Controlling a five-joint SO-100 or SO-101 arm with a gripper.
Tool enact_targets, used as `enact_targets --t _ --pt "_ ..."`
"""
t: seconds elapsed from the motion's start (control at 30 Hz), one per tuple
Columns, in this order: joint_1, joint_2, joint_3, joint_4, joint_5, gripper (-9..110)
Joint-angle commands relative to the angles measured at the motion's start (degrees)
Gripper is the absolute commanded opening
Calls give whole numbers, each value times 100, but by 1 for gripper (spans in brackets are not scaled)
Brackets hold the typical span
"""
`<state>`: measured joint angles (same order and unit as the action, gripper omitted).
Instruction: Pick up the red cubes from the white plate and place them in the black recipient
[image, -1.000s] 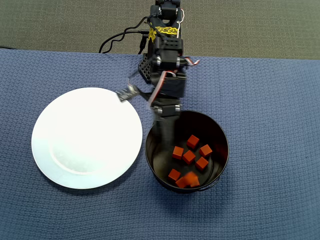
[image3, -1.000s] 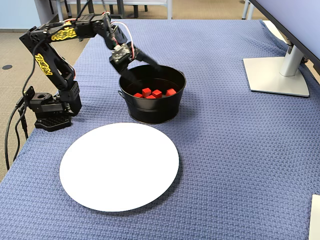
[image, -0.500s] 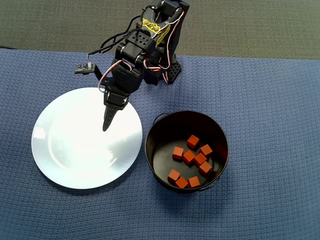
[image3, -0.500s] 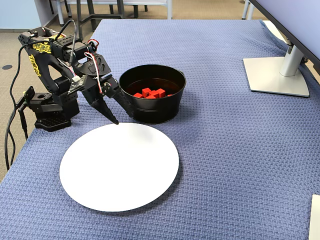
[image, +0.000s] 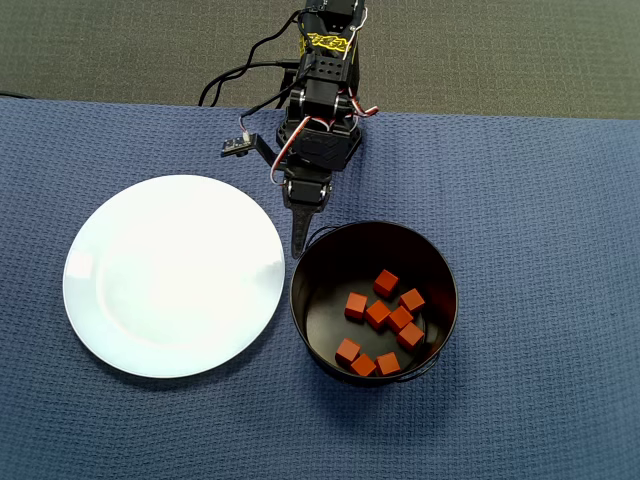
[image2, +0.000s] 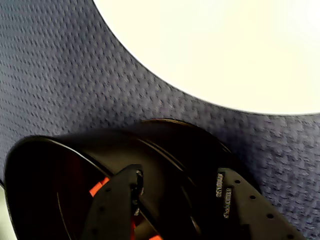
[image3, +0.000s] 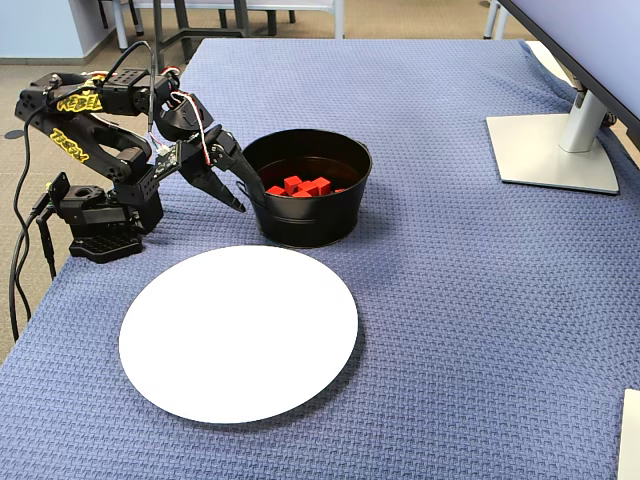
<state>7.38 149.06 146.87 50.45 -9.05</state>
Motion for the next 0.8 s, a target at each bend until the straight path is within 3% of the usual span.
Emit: enact_targets --t 0.0,0.77 --pt "-141 387 211 35 176 9" --pt "79 1274 642 694 202 8"
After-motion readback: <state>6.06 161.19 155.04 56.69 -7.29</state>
